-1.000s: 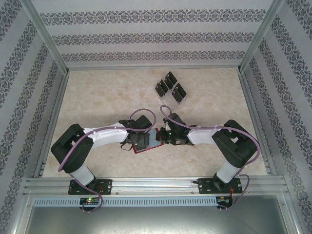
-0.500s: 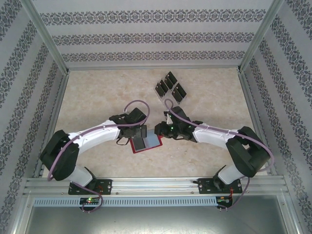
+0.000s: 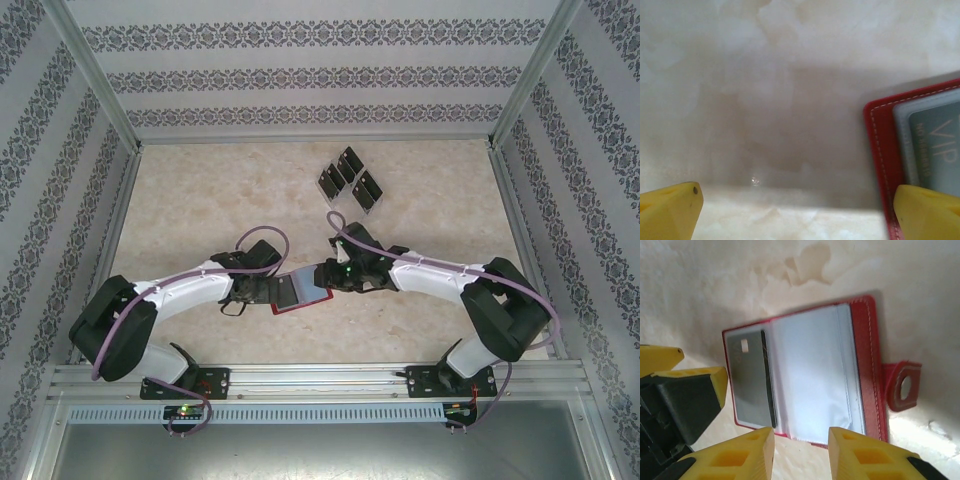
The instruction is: Put the credit cards into the card holder
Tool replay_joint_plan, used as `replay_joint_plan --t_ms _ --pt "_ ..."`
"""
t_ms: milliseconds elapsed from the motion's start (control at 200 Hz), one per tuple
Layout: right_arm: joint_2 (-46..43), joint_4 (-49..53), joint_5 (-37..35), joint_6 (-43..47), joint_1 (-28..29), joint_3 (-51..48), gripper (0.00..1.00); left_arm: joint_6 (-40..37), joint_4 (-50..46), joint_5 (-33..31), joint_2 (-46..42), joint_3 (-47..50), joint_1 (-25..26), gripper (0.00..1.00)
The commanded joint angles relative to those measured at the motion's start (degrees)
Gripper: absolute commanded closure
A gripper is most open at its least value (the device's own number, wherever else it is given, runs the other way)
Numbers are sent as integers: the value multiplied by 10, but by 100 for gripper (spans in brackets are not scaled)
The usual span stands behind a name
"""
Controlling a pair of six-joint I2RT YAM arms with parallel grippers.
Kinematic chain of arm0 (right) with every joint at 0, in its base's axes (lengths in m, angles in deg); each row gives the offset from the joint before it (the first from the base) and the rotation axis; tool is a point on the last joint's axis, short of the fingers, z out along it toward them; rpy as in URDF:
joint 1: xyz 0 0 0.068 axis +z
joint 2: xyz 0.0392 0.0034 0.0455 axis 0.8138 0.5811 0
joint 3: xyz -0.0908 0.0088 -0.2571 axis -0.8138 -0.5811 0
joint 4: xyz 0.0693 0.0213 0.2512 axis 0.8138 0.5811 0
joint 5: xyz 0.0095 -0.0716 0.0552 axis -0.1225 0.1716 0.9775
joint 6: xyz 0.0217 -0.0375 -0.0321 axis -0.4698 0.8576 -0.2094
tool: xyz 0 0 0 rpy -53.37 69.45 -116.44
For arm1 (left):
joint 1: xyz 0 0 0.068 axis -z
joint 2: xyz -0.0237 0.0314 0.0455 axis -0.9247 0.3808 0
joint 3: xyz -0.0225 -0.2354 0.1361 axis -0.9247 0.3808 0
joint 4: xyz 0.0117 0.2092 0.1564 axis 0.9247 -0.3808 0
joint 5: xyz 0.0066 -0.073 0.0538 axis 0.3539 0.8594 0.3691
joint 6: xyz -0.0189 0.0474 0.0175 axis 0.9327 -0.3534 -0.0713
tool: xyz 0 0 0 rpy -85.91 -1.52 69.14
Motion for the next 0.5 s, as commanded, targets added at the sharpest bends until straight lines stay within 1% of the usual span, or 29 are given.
replay_joint_plan --t_ms 0,170,495 --pt "10 23 -24 -3 10 -4 65 10 25 2 7 6 -8 1" --pt "15 25 -34 -12 17 -9 66 7 31 0 8 9 -7 2" --pt "52 28 -38 -15 27 0 67 9 39 3 6 14 -8 1"
